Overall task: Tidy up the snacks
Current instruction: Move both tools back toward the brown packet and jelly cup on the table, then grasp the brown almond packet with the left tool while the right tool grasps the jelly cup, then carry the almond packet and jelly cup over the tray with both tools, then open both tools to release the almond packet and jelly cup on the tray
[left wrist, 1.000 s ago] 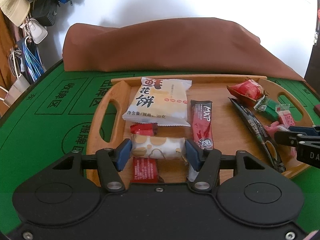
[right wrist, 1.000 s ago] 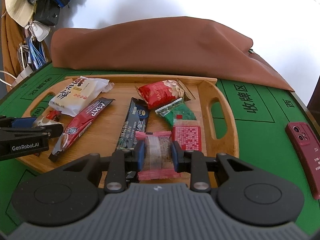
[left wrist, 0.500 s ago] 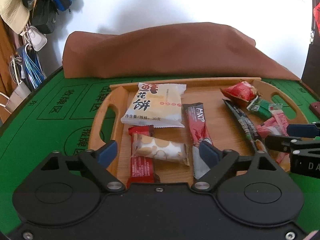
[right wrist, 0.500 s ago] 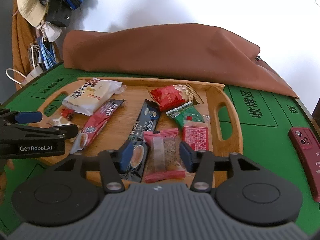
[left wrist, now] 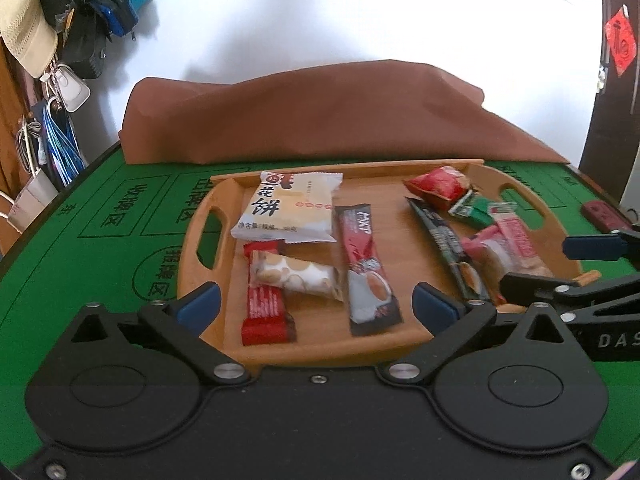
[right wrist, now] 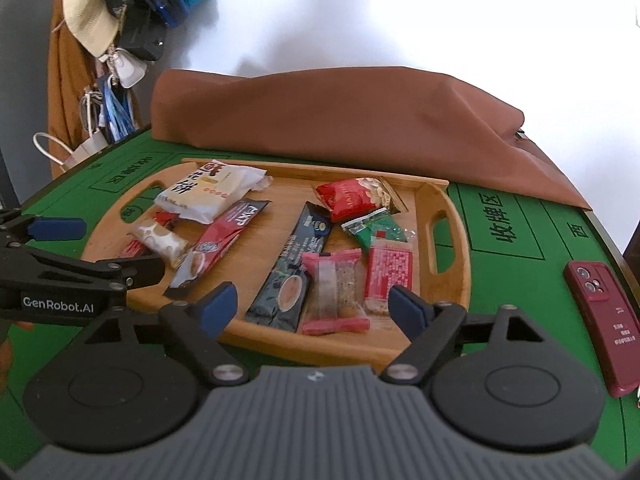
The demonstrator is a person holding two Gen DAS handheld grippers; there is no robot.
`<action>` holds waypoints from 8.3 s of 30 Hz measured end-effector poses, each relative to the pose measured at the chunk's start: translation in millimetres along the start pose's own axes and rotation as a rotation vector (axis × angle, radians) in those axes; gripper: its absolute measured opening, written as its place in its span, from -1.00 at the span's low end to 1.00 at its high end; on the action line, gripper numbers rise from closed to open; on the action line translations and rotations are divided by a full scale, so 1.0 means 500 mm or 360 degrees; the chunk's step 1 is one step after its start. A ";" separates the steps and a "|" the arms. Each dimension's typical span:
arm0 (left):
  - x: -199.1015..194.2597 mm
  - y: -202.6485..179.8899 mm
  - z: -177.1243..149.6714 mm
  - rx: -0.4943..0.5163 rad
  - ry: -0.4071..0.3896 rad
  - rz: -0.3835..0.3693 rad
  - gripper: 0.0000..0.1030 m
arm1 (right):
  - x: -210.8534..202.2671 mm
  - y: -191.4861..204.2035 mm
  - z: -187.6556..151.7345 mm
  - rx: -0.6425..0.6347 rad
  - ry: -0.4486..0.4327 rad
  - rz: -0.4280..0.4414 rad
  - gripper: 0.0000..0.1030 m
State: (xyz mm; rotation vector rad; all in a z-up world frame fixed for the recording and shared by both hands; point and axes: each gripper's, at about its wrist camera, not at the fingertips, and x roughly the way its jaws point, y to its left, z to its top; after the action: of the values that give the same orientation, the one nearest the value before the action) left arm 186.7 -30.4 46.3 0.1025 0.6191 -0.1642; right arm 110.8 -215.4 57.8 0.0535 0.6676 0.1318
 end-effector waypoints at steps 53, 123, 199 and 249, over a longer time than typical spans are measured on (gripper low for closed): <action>-0.079 -0.167 -0.136 0.0063 0.0140 -0.0263 0.92 | -0.145 -0.159 -0.183 0.0053 0.0031 -0.0291 0.89; -0.086 -0.117 -0.094 -0.0008 0.0065 -0.0089 -0.16 | -0.097 -0.026 -0.114 0.0082 0.0135 0.0081 -0.05; 0.211 0.043 0.077 -0.0138 0.0166 0.0006 -0.08 | 0.184 0.081 0.095 -0.0068 0.0275 0.0059 -0.08; 0.059 0.072 0.077 -0.0144 0.0006 0.0095 0.99 | 0.064 0.076 0.100 -0.0093 0.0087 -0.0002 0.73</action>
State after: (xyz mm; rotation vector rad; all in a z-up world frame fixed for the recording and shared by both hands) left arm 238.7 -4.3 61.8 0.0335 0.6259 -0.0781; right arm 162.8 -173.7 80.8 -0.0069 0.7180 0.1519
